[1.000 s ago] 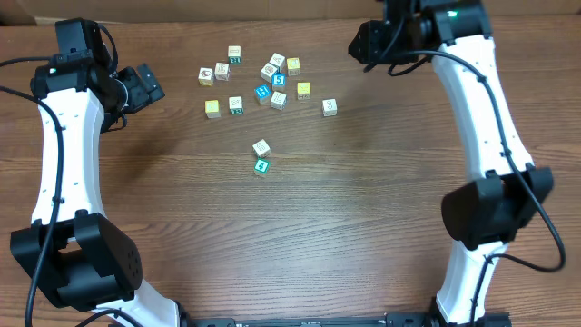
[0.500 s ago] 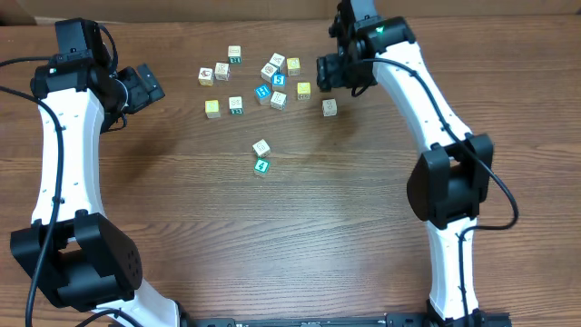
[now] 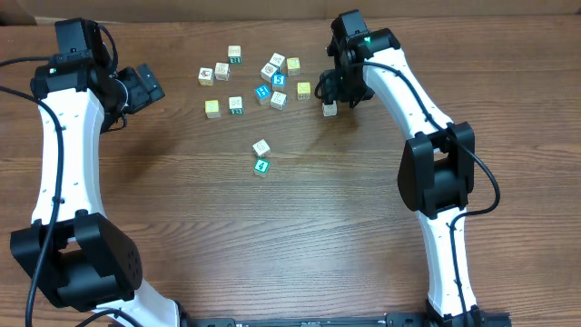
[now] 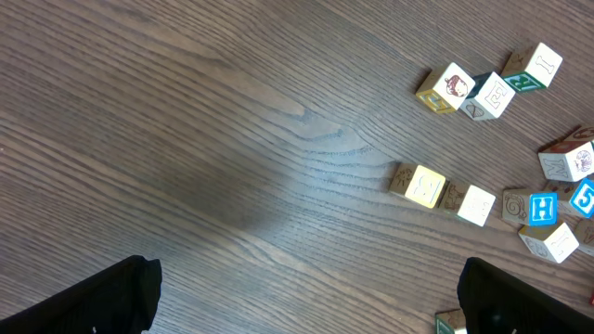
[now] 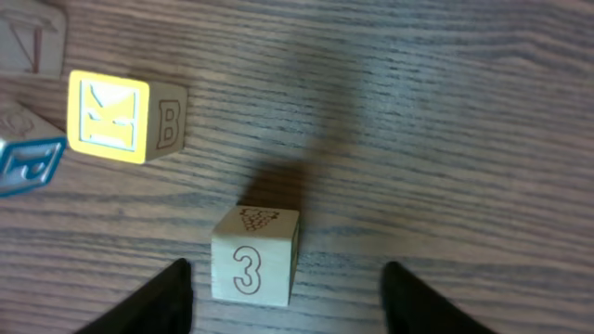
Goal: Form a circle
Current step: 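Close the right gripper on the '3' block and lift it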
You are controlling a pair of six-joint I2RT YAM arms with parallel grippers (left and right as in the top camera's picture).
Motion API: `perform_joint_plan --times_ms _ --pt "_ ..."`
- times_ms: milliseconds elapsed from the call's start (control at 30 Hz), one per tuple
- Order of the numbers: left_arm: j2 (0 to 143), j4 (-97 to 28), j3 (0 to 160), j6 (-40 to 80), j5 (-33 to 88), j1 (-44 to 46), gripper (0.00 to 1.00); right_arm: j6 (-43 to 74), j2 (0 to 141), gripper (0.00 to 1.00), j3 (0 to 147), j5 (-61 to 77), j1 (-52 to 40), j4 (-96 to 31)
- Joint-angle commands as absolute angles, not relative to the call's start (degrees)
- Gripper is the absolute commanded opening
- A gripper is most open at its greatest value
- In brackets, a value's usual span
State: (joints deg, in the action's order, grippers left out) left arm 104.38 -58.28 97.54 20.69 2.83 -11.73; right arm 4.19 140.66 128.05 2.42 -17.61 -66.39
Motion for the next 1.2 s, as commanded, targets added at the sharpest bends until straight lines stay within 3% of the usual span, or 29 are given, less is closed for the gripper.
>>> perform_joint_plan --times_ms 0,133,267,433,533,667,1167 --pt "104.73 -58.22 97.56 20.99 3.03 -11.60 1.00 4.01 141.25 0.59 127.61 1.74 -17.30 -65.78" --pt "104.73 -58.22 97.56 20.99 3.03 -11.60 1.00 4.03 141.25 0.66 127.13 1.76 -17.30 -65.54" --pt "104.73 -58.22 97.56 21.02 3.03 -11.60 0.99 4.01 141.25 0.67 125.01 2.22 -17.41 -63.61" --pt "104.73 -58.22 97.56 20.99 3.03 -11.60 1.00 4.01 141.25 0.58 122.65 2.48 -17.41 -61.95" --pt "104.73 -58.24 97.56 20.99 3.03 -11.60 0.99 4.01 141.25 0.40 122.52 2.61 -17.41 -61.73" --pt "104.73 -58.22 97.56 21.02 3.03 -11.60 1.00 4.01 141.18 0.33 122.67 2.61 -17.41 -62.11" --pt "104.73 -58.22 97.56 20.99 3.03 -11.60 1.00 0.97 128.44 0.34 126.61 4.21 -18.98 -76.38"
